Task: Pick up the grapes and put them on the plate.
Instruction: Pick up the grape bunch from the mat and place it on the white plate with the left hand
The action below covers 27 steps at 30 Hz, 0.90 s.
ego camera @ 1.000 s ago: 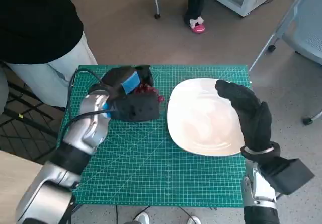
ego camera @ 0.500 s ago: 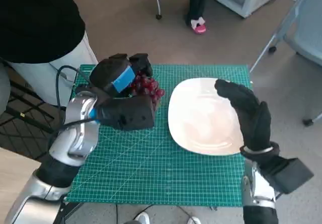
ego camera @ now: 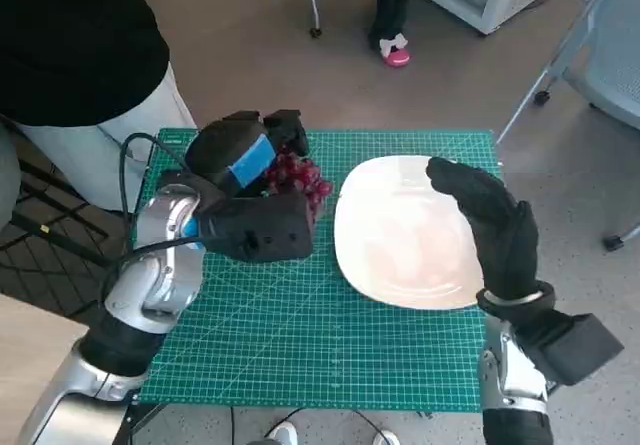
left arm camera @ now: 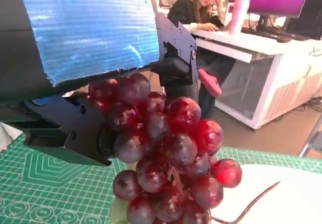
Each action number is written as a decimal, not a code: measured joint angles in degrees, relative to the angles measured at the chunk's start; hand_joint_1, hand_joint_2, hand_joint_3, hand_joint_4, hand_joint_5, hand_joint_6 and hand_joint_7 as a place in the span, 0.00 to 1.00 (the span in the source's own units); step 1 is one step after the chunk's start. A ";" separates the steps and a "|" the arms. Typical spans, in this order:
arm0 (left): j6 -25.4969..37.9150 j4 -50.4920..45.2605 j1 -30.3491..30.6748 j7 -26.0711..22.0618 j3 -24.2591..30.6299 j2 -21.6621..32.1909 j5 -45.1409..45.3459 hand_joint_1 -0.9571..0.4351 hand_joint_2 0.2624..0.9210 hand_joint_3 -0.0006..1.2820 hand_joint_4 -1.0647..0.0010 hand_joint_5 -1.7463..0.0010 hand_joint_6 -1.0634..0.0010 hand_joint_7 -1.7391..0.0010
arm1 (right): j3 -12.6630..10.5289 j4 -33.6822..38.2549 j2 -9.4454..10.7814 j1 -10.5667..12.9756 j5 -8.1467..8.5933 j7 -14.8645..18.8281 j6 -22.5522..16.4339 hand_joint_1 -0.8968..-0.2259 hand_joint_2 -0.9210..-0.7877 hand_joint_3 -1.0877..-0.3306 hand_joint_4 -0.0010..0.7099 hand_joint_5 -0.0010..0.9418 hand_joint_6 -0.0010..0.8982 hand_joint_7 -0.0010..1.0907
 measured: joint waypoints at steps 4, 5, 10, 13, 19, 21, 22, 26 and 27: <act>-0.56 -0.01 -0.56 -0.36 -0.37 -0.91 0.19 0.69 1.00 0.19 0.55 0.19 0.58 0.25 | -0.04 -0.01 0.00 0.00 0.00 0.00 0.00 0.43 0.00 0.26 0.51 0.00 0.00 0.43; -0.89 -0.01 -0.82 -0.46 -0.48 -1.12 0.19 0.69 1.00 0.19 0.54 0.18 0.58 0.26 | -0.06 -0.02 0.00 0.01 0.00 0.00 0.00 0.43 0.00 0.26 0.51 0.00 0.00 0.43; -2.41 0.01 -3.06 -1.10 -1.40 -2.43 0.18 0.69 1.00 0.20 0.55 0.19 0.59 0.24 | -0.20 -0.28 -0.02 0.20 -0.01 -0.02 -0.01 0.43 0.00 0.26 0.52 0.00 0.00 0.43; -3.43 0.15 -4.91 -1.55 -1.97 -3.63 0.14 0.69 1.00 0.19 0.55 0.18 0.59 0.24 | -0.25 -0.74 -0.02 0.52 -0.01 -0.04 -0.01 0.43 0.00 0.26 0.52 0.00 0.00 0.43; -5.78 1.91 -8.98 -2.02 -3.16 -6.46 0.04 0.69 1.00 0.20 0.57 0.16 0.58 0.25 | -0.51 -1.63 -0.19 1.29 -0.01 -0.11 0.01 0.42 0.00 0.27 0.52 0.00 0.00 0.44; -6.59 2.86 -10.16 -2.04 -3.60 -7.37 0.03 0.69 1.00 0.20 0.55 0.15 0.58 0.28 | -0.68 -1.97 -0.25 1.63 0.00 -0.13 0.03 0.41 0.00 0.28 0.52 0.00 0.01 0.44; -6.97 3.35 -10.65 -2.04 -3.84 -7.80 0.04 0.69 1.00 0.20 0.55 0.15 0.58 0.28 | -0.78 -2.18 -0.30 1.83 0.01 -0.14 0.05 0.41 0.00 0.28 0.52 0.00 0.01 0.44; -8.53 5.74 -12.23 -1.97 -4.83 -9.43 0.10 0.69 1.00 0.21 0.55 0.14 0.62 0.27 | -1.42 -3.25 -0.63 2.81 0.09 -0.19 0.15 0.41 0.00 0.29 0.53 0.01 0.01 0.43; -8.91 6.53 -12.58 -1.93 -5.07 -9.88 0.11 0.69 1.00 0.21 0.55 0.14 0.62 0.27 | -1.62 -3.56 -0.74 3.12 0.12 -0.24 0.16 0.41 0.00 0.29 0.53 0.01 0.02 0.43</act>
